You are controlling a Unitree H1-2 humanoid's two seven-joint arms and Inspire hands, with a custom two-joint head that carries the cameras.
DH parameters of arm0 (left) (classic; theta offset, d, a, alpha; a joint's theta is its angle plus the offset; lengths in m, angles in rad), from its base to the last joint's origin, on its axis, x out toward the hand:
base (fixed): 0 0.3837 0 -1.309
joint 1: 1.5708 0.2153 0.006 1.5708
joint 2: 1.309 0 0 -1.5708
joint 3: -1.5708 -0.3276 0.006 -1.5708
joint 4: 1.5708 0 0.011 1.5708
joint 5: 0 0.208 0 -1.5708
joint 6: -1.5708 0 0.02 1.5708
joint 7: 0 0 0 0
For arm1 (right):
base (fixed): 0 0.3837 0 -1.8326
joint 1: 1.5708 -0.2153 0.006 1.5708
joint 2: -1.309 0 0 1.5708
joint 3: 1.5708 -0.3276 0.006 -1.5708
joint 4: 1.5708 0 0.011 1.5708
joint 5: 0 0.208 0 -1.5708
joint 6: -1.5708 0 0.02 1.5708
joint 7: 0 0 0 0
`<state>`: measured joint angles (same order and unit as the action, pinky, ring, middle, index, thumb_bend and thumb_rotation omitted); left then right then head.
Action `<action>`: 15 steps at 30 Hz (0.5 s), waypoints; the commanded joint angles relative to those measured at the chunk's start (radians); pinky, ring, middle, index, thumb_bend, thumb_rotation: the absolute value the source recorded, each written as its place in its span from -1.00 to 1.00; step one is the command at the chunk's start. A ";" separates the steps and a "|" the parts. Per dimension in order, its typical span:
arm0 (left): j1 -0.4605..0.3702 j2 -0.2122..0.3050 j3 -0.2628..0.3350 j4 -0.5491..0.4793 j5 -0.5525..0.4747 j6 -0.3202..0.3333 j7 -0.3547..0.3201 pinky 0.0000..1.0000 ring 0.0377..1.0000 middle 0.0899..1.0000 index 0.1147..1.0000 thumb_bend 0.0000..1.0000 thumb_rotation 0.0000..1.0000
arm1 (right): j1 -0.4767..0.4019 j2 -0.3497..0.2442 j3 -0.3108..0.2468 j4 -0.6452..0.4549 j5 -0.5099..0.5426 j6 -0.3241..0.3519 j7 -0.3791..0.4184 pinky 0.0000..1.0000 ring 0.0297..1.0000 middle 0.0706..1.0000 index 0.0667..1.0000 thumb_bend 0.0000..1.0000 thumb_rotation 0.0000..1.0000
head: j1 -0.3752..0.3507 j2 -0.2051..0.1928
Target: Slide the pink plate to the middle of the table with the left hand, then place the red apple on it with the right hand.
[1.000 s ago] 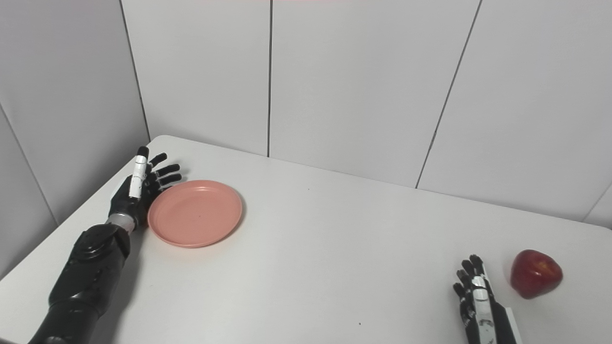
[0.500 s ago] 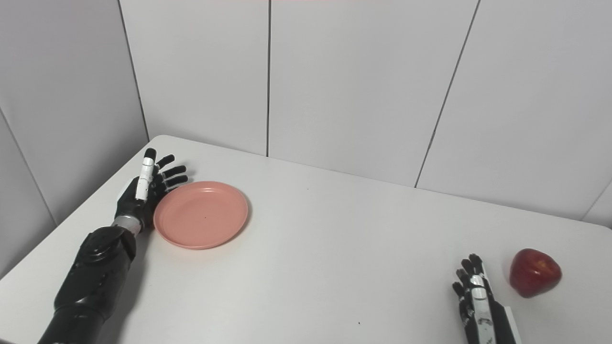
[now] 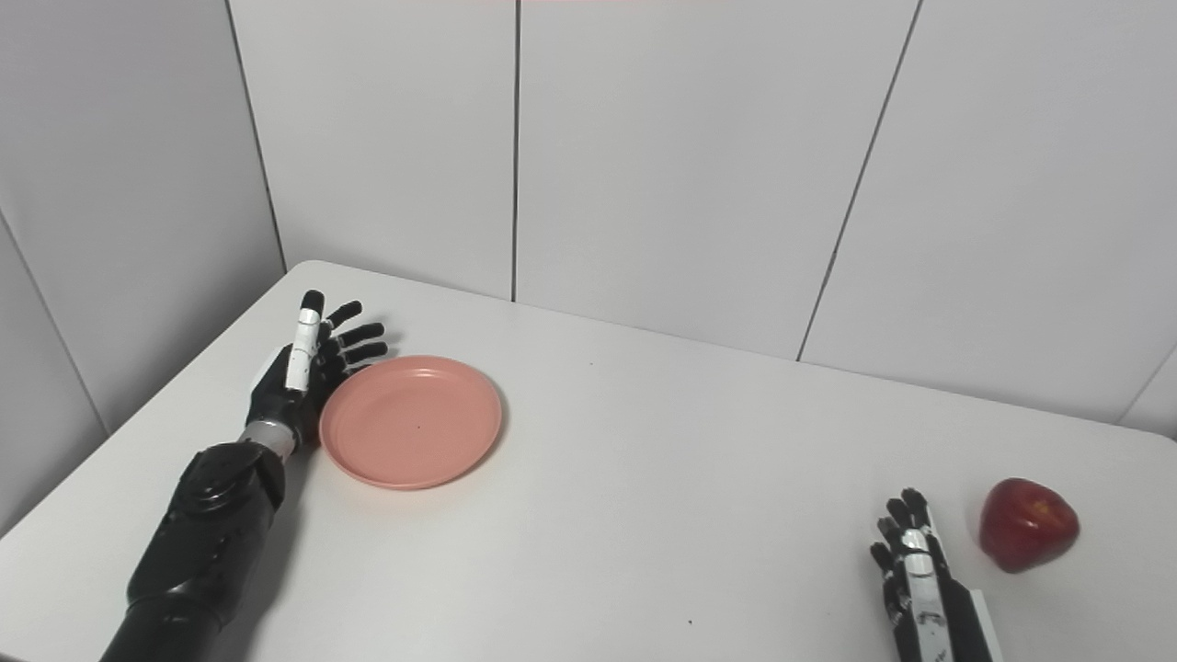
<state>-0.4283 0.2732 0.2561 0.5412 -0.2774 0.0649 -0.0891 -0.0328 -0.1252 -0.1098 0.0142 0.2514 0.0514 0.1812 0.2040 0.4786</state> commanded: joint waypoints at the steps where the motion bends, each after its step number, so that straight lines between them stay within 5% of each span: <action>1: -0.014 -0.006 -0.007 0.012 -0.007 0.018 -0.013 0.36 0.49 0.50 0.66 0.69 0.94 | 0.028 0.023 0.012 0.021 0.004 -0.031 0.005 1.00 0.98 0.96 0.98 0.58 0.72 | -0.003 0.003; 15: -0.046 -0.030 -0.024 0.062 -0.002 0.011 -0.020 0.40 0.53 0.53 0.68 0.67 0.89 | 0.029 0.032 0.014 0.018 0.003 -0.028 0.001 1.00 0.96 0.94 0.95 0.63 0.68 | -0.013 0.004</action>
<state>-0.4593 0.2601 0.2414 0.5806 -0.2774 0.0597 -0.0983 -0.0319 -0.1189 -0.1096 0.0115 0.2510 0.0514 0.1806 0.1902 0.4817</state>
